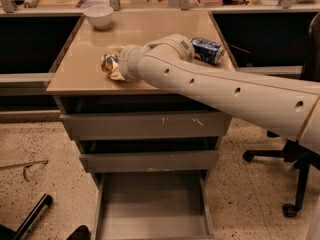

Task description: Pick orange can from bottom drawer and place on counter

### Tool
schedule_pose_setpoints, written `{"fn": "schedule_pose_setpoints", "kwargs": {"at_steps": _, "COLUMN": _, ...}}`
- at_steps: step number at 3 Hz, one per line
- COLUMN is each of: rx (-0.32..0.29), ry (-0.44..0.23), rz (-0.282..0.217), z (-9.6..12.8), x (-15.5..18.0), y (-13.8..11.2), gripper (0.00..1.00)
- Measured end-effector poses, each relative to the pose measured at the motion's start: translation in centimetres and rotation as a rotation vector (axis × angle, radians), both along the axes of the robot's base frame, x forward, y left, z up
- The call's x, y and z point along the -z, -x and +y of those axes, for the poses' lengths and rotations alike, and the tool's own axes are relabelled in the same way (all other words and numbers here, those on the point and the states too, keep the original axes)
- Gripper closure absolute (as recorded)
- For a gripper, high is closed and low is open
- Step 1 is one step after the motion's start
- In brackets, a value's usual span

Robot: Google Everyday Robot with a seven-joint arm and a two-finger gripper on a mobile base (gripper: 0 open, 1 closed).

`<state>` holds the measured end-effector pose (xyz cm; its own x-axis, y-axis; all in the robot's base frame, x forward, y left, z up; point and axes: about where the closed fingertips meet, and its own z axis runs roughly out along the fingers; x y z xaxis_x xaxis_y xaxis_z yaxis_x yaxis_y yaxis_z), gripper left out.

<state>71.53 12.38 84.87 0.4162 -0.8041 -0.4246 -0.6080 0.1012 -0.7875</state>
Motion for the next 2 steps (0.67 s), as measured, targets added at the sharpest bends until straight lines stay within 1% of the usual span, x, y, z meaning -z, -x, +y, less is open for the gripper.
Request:
{"fn": "schedule_pose_setpoints", "kwargs": {"at_steps": 1, "rx": 0.000, "ry": 0.000, "rz": 0.000, "z": 0.01, "x": 0.00, "y": 0.00, "gripper": 0.00}}
{"fn": "schedule_pose_setpoints", "kwargs": {"at_steps": 2, "rx": 0.000, "ry": 0.000, "rz": 0.000, "z": 0.01, "x": 0.00, "y": 0.00, "gripper": 0.00}}
